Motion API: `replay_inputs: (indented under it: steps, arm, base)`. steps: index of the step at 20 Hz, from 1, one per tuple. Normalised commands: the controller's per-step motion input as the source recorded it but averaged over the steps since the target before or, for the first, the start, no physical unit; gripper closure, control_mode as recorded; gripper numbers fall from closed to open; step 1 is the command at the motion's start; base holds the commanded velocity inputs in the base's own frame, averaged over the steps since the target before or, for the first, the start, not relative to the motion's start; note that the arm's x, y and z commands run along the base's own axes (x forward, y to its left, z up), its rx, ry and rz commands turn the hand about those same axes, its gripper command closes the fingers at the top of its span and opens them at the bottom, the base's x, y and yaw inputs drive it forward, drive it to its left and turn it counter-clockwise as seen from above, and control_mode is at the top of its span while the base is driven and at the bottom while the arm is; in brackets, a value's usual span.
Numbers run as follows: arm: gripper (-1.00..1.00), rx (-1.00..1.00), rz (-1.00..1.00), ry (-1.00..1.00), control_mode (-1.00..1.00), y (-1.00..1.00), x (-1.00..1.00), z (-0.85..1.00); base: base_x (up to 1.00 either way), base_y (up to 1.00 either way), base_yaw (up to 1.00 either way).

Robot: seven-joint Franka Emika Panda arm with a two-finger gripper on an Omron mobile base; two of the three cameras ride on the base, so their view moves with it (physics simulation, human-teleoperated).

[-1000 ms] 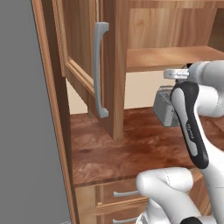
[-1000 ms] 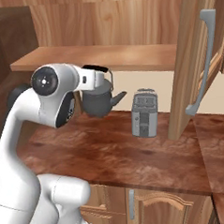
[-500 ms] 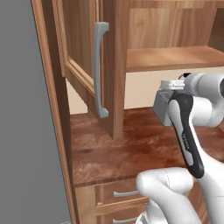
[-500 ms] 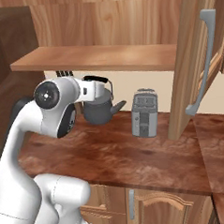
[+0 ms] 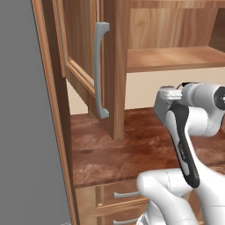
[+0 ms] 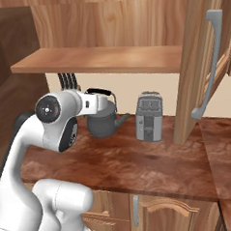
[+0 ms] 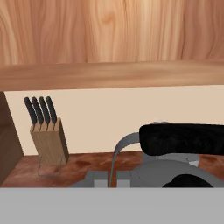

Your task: Open the cabinet, pick the kettle from the cabinet, and place it in the sink.

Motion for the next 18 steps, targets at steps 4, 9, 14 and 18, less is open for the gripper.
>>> replay_inputs:
  steps: [4,9,14,18]
  arm:
    - [1.00,-0.01,-0.01,0.02,-1.00,0.00,-0.07,-0.27]
    - [1.00,0.00,0.00,0.01,-1.00,0.00,-0.01,-0.03]
    - [1.00,0.00,0.00,0.00,-1.00,0.00,0.00,0.00]
    - [1.00,0.00,0.00,0.00,-1.00,0.00,0.00,0.00]
  base:
    - [0.00,0.00,0.00]
    - [0.00,0.00,0.00]
    - [0.00,0.00,0.00]
    - [0.00,0.00,0.00]
